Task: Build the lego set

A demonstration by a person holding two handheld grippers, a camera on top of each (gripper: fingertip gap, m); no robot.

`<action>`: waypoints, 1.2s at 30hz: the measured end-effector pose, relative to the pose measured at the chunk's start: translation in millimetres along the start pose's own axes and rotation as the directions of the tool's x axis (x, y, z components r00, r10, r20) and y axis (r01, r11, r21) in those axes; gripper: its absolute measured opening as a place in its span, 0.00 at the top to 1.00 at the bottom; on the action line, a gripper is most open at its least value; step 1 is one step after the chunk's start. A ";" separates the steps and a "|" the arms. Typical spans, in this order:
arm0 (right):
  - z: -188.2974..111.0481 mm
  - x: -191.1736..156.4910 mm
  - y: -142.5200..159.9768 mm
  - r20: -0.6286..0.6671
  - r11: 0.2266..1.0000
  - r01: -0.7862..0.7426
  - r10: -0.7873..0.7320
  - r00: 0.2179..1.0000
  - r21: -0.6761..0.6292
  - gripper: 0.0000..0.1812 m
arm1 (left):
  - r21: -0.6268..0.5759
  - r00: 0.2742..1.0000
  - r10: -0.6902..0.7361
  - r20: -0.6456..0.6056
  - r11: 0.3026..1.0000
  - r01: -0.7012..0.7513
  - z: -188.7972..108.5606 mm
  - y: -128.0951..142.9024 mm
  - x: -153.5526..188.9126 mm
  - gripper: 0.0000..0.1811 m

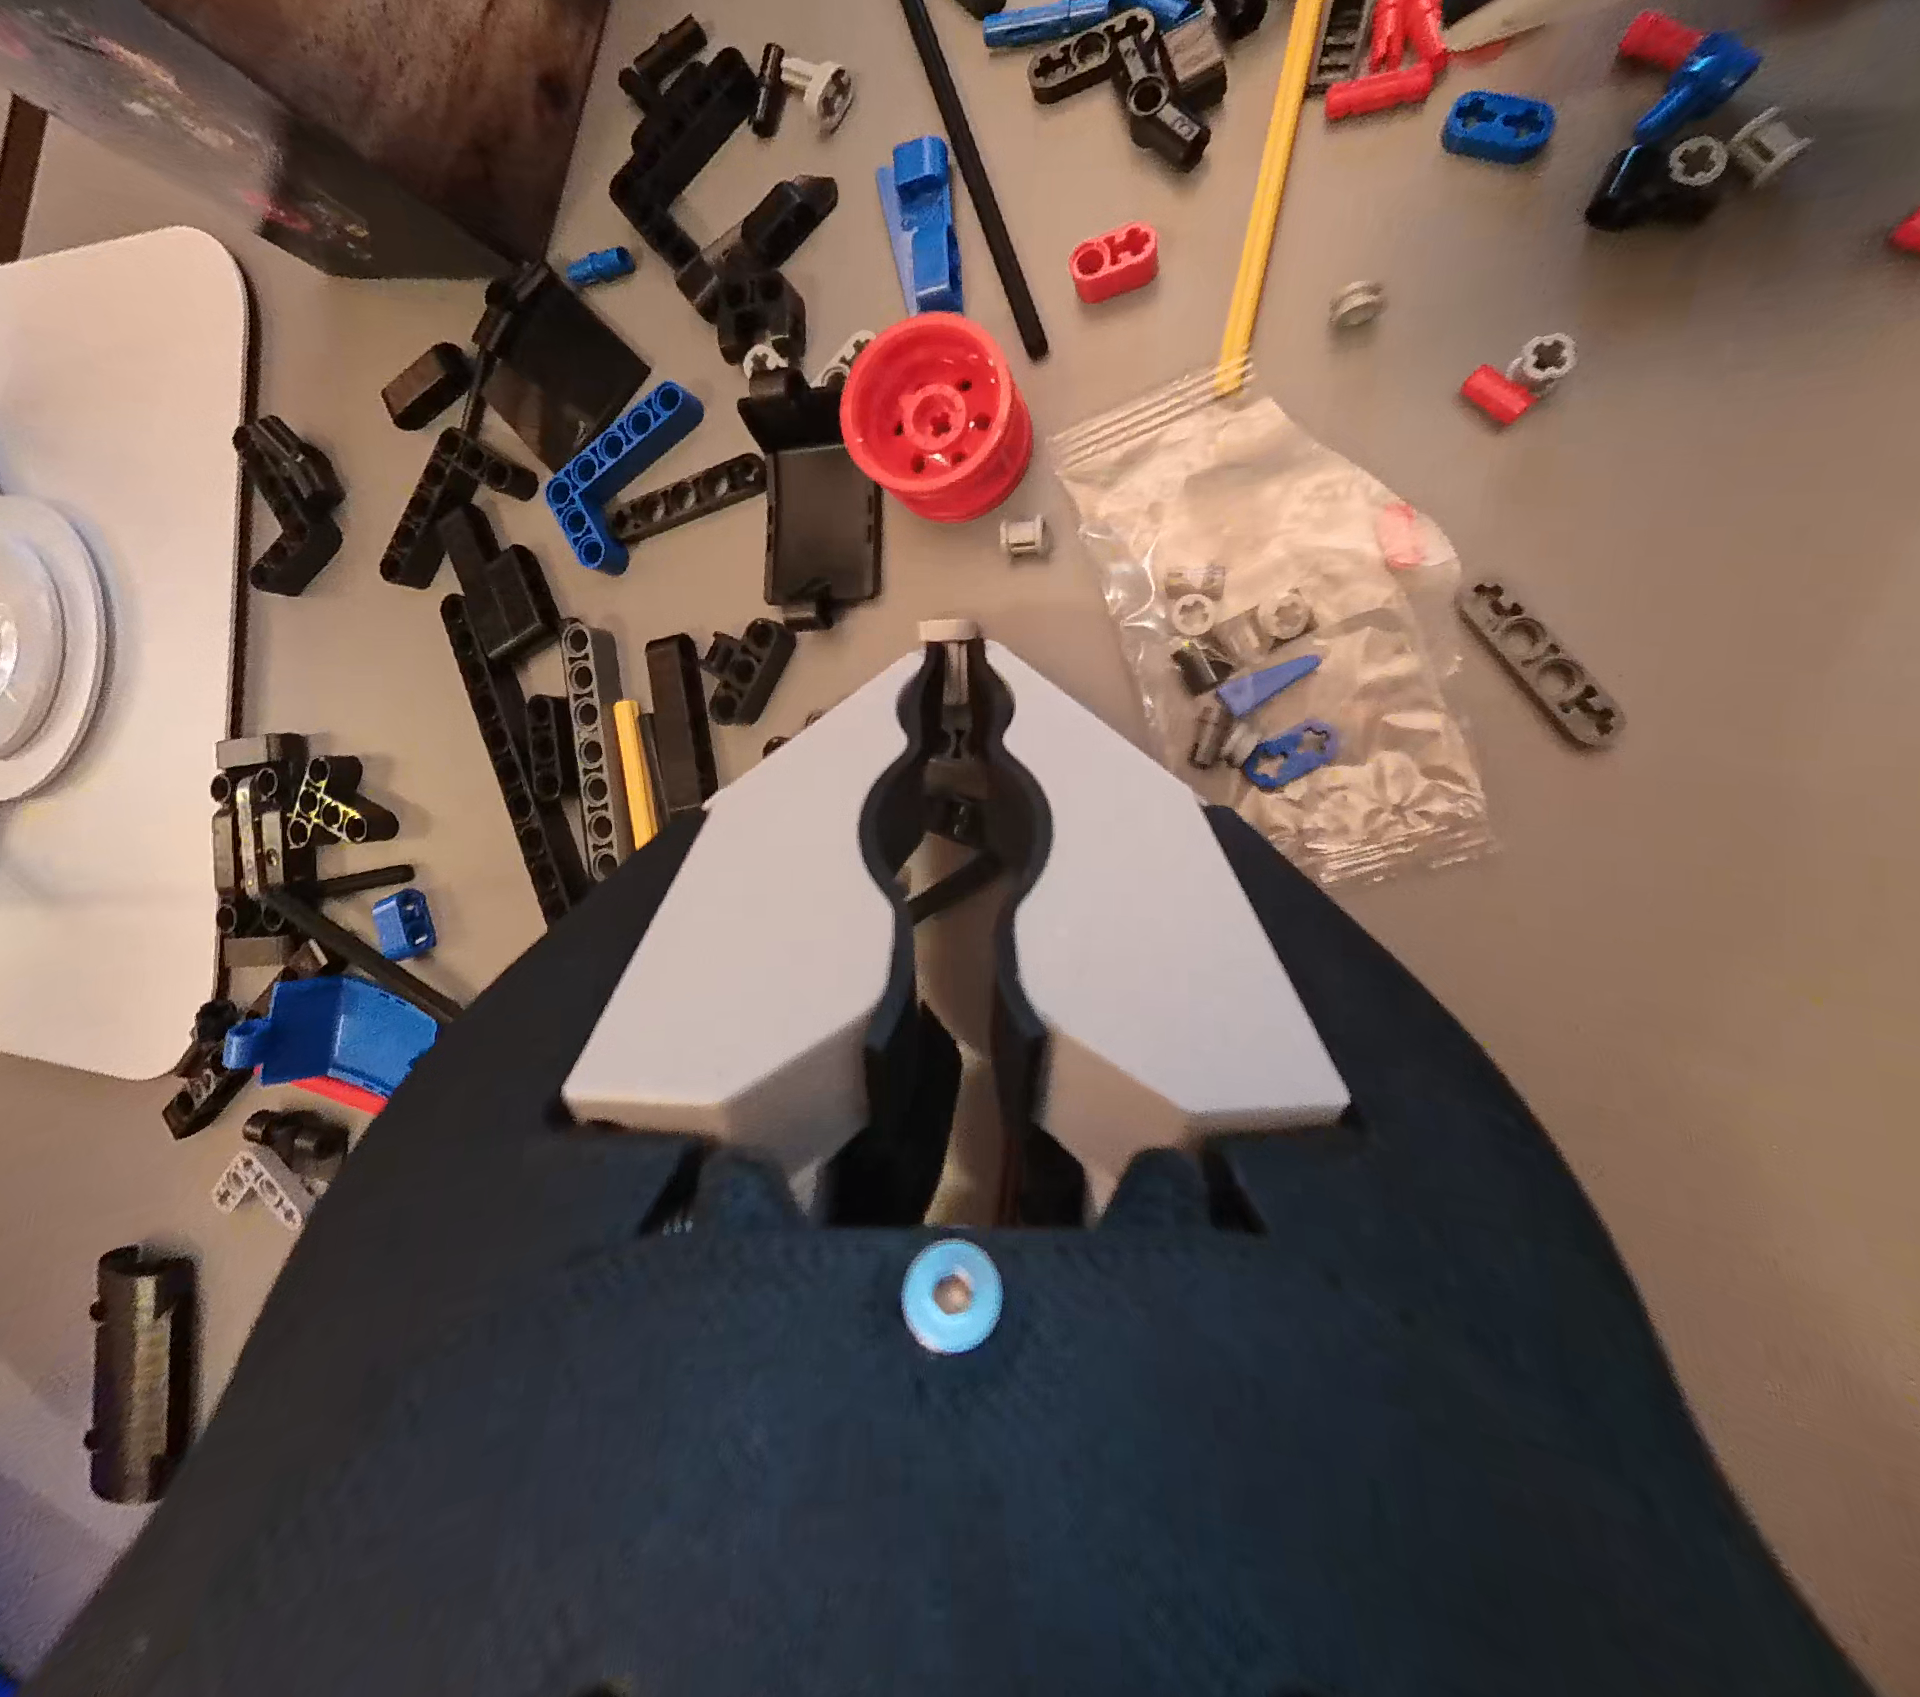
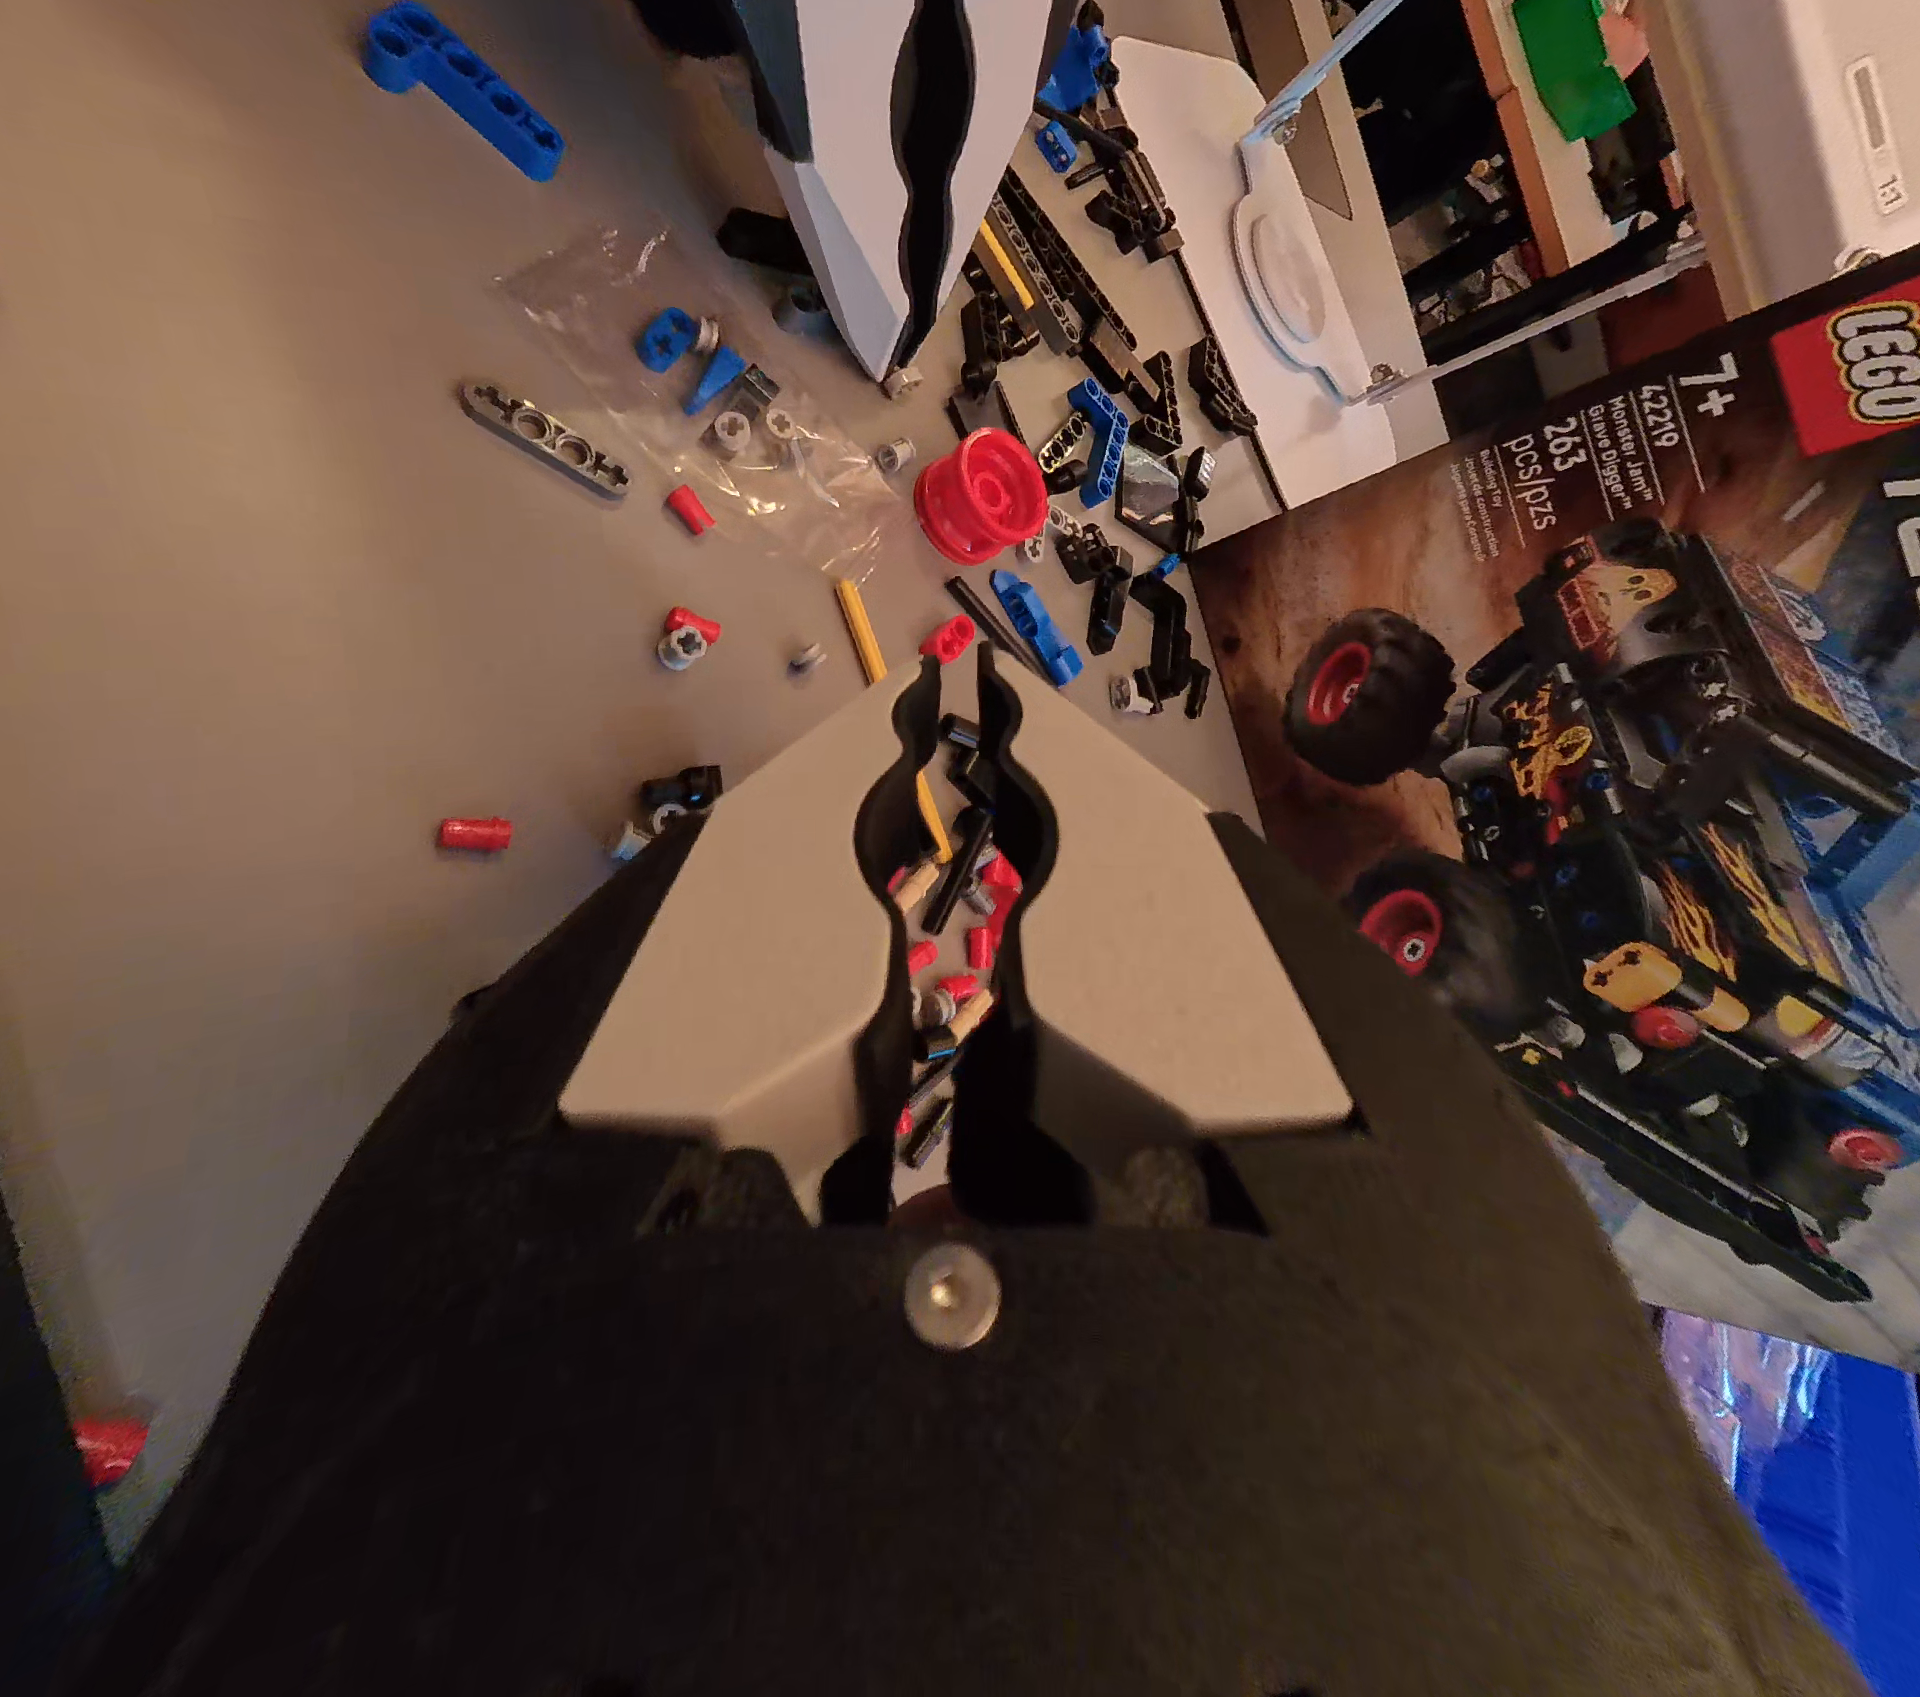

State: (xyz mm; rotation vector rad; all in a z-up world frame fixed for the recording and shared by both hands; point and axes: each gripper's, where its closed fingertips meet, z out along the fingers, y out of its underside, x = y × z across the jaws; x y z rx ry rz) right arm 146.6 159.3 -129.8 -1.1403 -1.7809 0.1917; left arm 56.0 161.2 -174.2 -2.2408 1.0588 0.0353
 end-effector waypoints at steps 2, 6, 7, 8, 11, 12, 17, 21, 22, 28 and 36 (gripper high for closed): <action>-1.1 1.2 -2.3 -0.004 1.000 -0.010 0.010 1.000 0.003 0.97 | 0.004 1.000 -0.002 0.013 1.000 0.002 -1.4 0.2 -0.9 0.99; -4.9 2.9 -14.6 -0.009 0.998 -0.060 0.060 0.998 0.035 0.95 | 0.113 0.998 -0.062 0.010 0.992 0.061 -17.6 -18.3 1.2 0.99; -5.4 3.0 -19.1 -0.012 0.996 -0.073 0.074 0.997 0.045 0.94 | 0.150 0.996 -0.085 0.002 0.985 0.084 -23.0 -24.9 2.4 0.98; -5.5 3.4 -24.2 -0.018 0.995 -0.085 0.086 0.996 0.056 0.94 | 0.197 0.994 -0.111 -0.010 0.974 0.111 -29.3 -32.8 3.5 0.98; -3.8 4.2 -40.1 -0.037 0.989 -0.126 0.129 0.991 0.078 0.91 | 0.318 0.981 -0.182 -0.064 0.928 0.193 -47.1 -54.6 8.9 0.98; -2.5 5.7 -44.1 -0.049 0.986 -0.145 0.149 0.988 0.079 0.90 | 0.346 0.977 -0.197 -0.075 0.914 0.211 -51.7 -59.9 10.2 0.98; 5.7 11.4 -58.4 -0.085 0.968 -0.235 0.242 0.966 0.087 0.86 | 0.458 0.951 -0.271 -0.151 0.833 0.310 -69.0 -77.9 14.1 0.98; 10.1 12.9 -65.7 -0.116 0.968 -0.233 0.243 0.963 0.088 0.86 | 0.495 0.929 -0.320 -0.185 0.786 0.370 -74.2 -81.7 15.0 0.98; 10.5 13.0 -66.4 -0.125 0.971 -0.225 0.234 0.964 0.085 0.86 | 0.499 0.924 -0.331 -0.190 0.779 0.381 -75.1 -81.0 14.9 0.98; 6.5 -2.0 -73.6 -0.113 0.972 -0.215 0.224 0.968 0.089 0.91 | 0.474 0.877 -0.401 -0.264 0.738 0.480 -82.2 -67.8 31.2 0.98; 4.9 -30.6 -82.9 -0.144 0.982 -0.179 0.187 0.972 0.067 0.96 | 0.441 0.801 -0.505 -0.322 0.668 0.599 -88.5 -43.4 55.8 0.99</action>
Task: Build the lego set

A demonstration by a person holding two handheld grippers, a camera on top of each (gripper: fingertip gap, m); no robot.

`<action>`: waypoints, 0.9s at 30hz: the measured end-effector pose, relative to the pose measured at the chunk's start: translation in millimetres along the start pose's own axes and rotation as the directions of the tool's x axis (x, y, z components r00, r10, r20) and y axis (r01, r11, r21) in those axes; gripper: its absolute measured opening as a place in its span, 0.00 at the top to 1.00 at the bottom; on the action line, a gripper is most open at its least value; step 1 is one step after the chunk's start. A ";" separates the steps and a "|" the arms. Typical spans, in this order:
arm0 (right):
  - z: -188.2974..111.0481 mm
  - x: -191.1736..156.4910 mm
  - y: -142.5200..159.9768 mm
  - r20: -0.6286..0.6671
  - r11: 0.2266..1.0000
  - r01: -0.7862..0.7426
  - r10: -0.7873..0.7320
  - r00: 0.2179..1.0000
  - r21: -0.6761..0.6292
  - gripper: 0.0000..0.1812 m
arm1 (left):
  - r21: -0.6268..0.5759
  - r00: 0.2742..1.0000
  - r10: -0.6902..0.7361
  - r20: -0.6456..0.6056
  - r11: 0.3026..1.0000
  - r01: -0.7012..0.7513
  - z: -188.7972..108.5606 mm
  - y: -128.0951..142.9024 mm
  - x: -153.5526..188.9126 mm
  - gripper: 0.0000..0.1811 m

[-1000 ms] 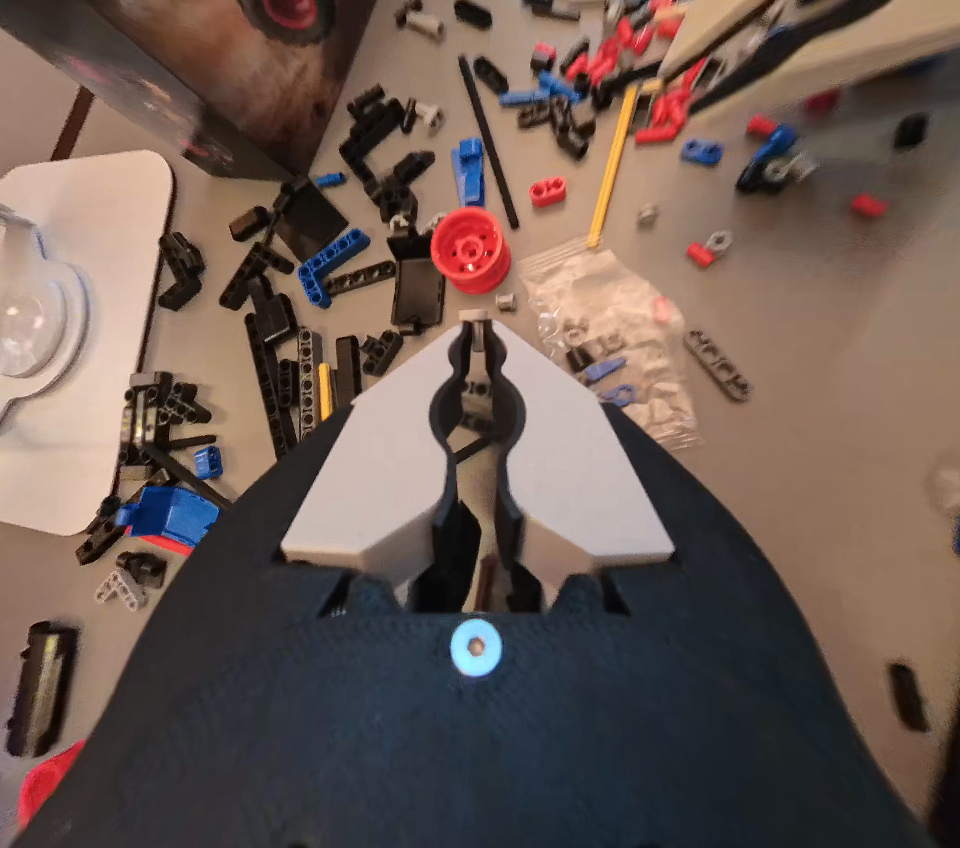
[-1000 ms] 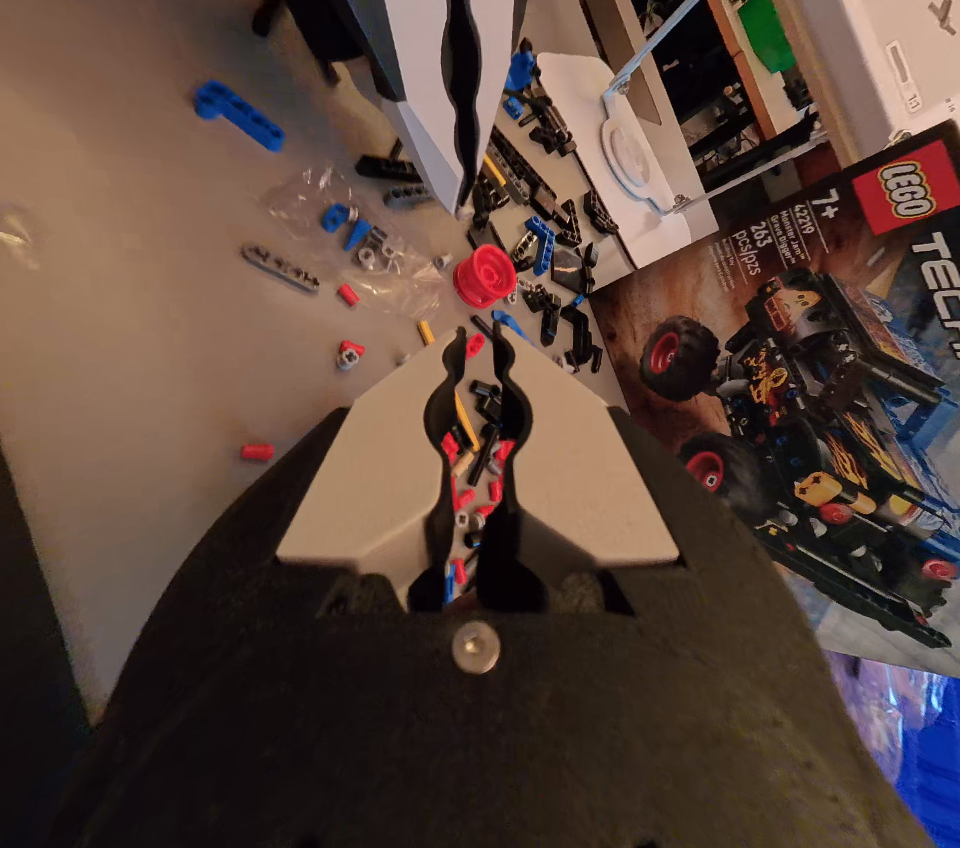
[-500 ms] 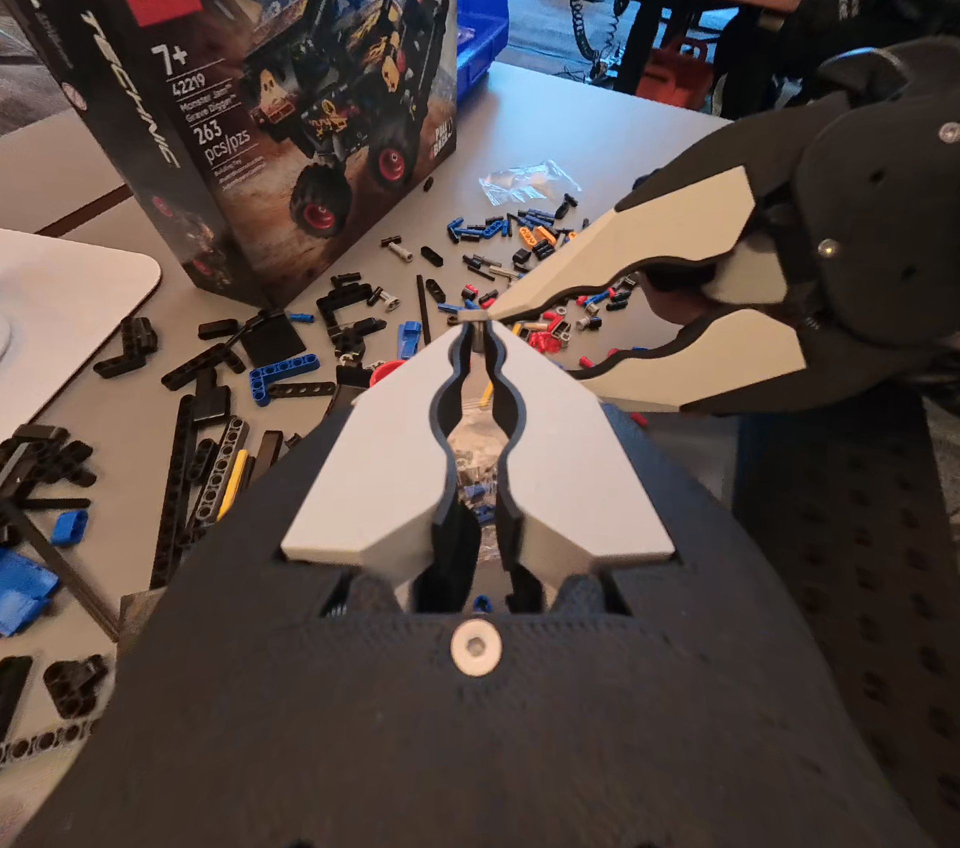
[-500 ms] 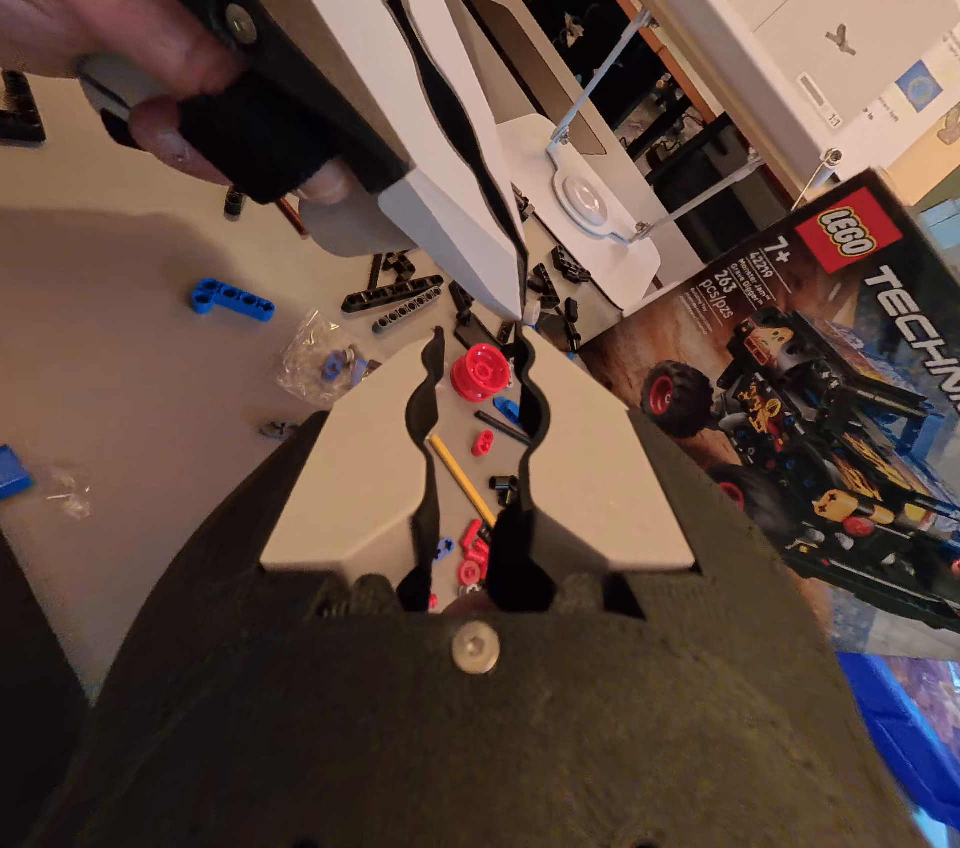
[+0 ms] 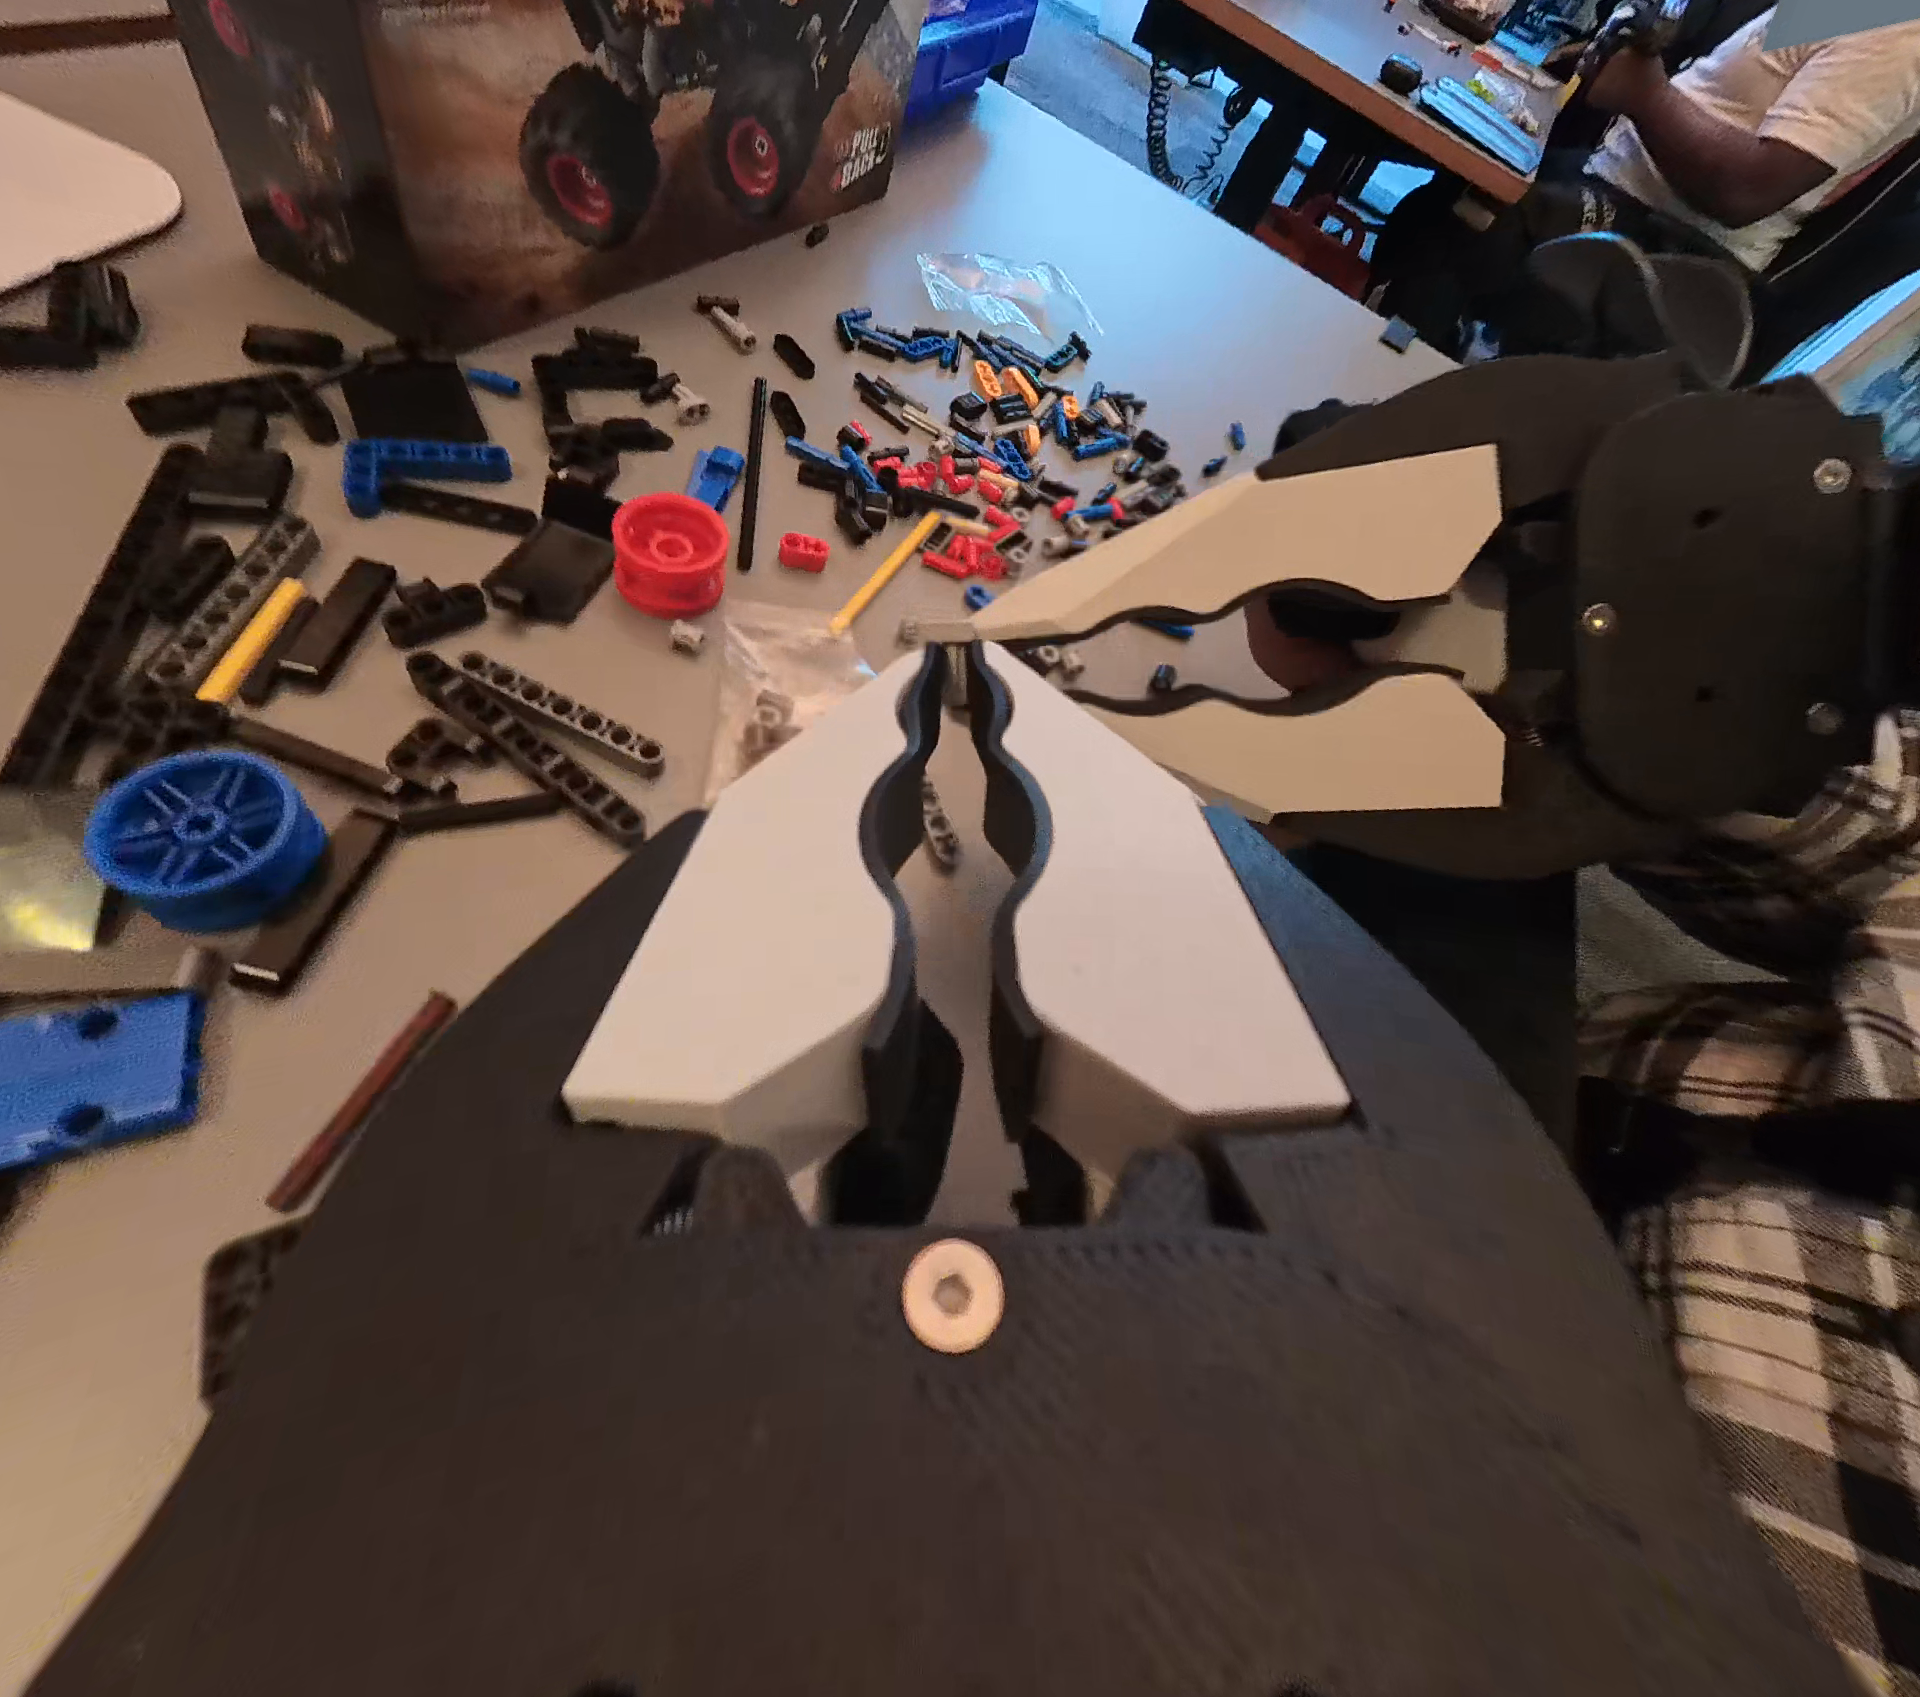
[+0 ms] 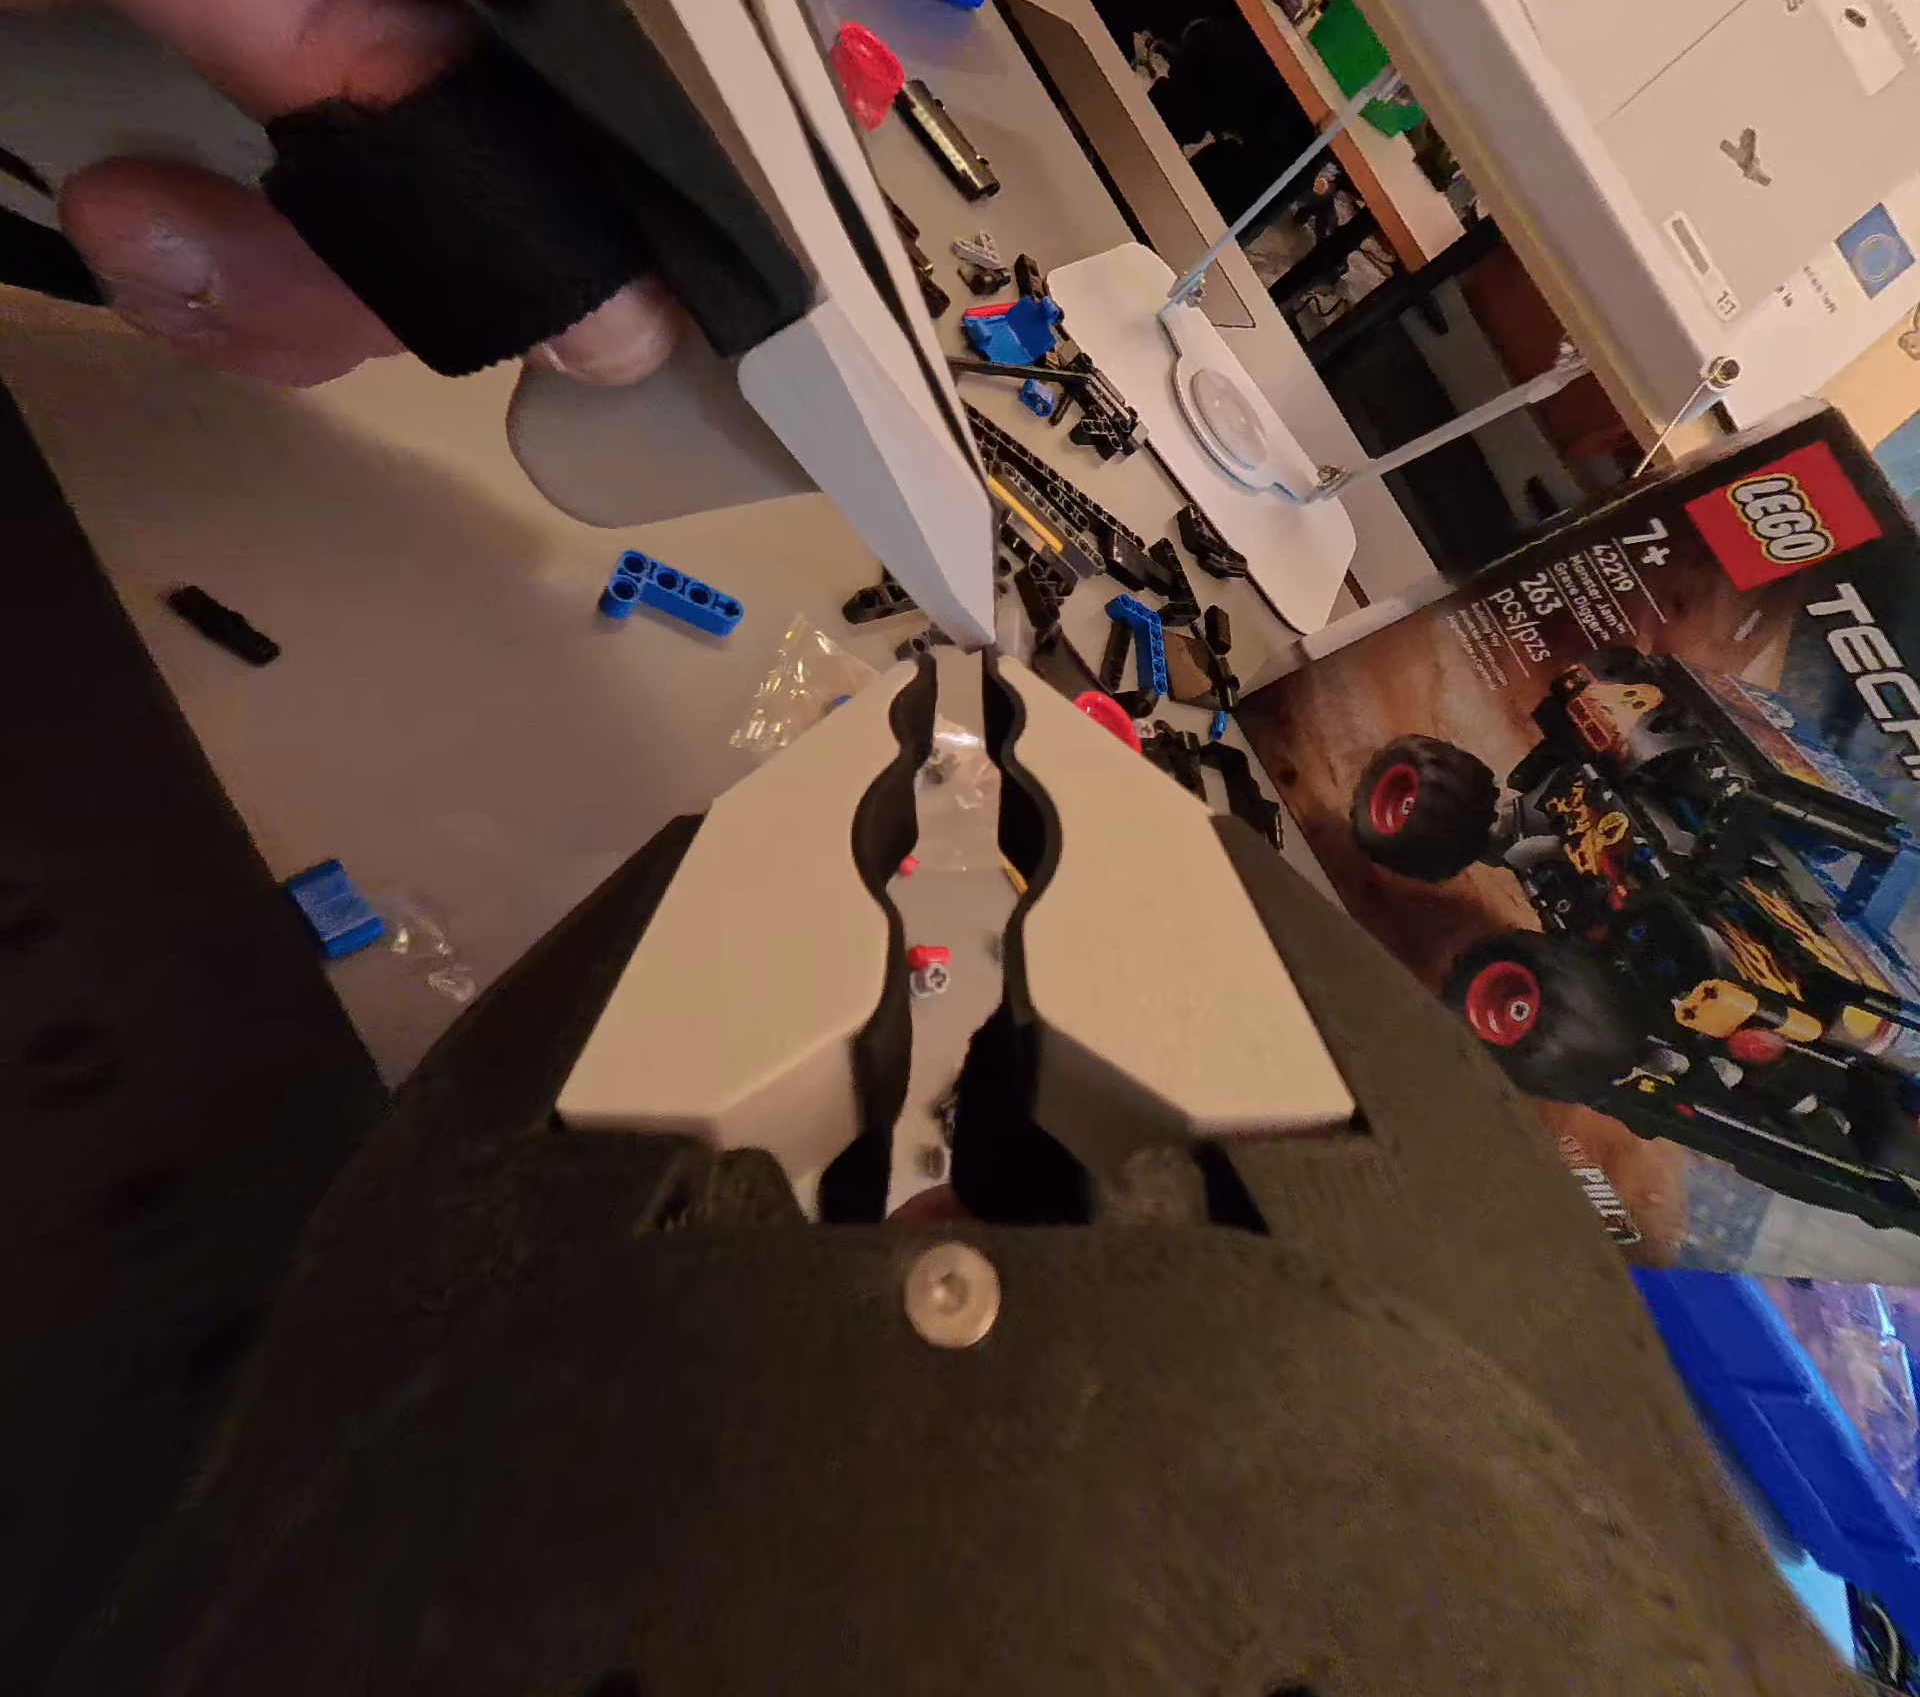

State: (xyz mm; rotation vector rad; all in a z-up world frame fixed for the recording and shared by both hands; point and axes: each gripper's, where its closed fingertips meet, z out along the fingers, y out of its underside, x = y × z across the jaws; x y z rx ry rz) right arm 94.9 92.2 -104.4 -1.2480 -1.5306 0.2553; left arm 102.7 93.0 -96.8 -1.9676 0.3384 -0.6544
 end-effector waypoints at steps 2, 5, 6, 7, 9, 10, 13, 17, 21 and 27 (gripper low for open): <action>-0.3 -3.0 -0.2 -0.003 1.000 0.007 -0.007 1.000 -0.003 0.99 | -0.003 1.000 -0.028 -0.009 1.000 0.028 -2.8 5.2 1.2 0.99; 0.6 -7.9 1.1 0.019 1.000 -0.012 0.012 1.000 -0.011 1.00 | -0.007 0.999 -0.042 -0.008 0.999 0.042 -4.3 11.1 0.9 0.99; 0.8 -8.7 1.0 0.021 1.000 -0.022 0.022 1.000 -0.011 1.00 | -0.004 0.999 -0.043 -0.006 0.999 0.043 -4.9 11.2 0.6 0.99; 1.0 -9.2 0.6 0.020 1.000 -0.027 0.027 0.999 -0.012 0.99 | 0.000 0.999 -0.038 -0.002 0.999 0.038 -5.3 10.8 0.2 0.99; 1.9 -9.6 0.0 0.013 0.999 -0.030 0.030 0.999 -0.015 0.98 | 0.009 0.999 -0.037 0.004 0.999 0.037 -5.5 9.8 -0.9 0.99; 2.2 -8.1 -1.0 0.002 0.999 -0.040 0.040 0.999 -0.011 0.97 | 0.020 0.999 -0.044 0.002 0.999 0.043 -5.8 8.7 -1.5 0.99; 3.7 -6.7 -4.8 -0.013 0.998 -0.064 0.064 0.998 0.002 0.95 | 0.053 0.998 -0.068 -0.004 0.996 0.069 -7.2 4.7 -3.1 0.99; 4.8 -6.1 -5.5 -0.014 0.996 -0.092 0.092 0.996 0.012 0.94 | 0.073 0.995 -0.098 -0.015 0.992 0.099 -8.0 3.2 -4.7 0.99; 3.6 -6.6 -6.3 -0.023 0.995 -0.094 0.094 0.995 0.018 0.92 | 0.087 0.994 -0.107 -0.021 0.990 0.109 -8.4 1.4 -5.2 0.99; -0.8 4.3 -8.5 -0.040 0.990 -0.131 0.134 0.990 0.059 0.90 | 0.086 0.991 -0.126 -0.044 0.988 0.129 -7.5 1.8 -4.5 0.99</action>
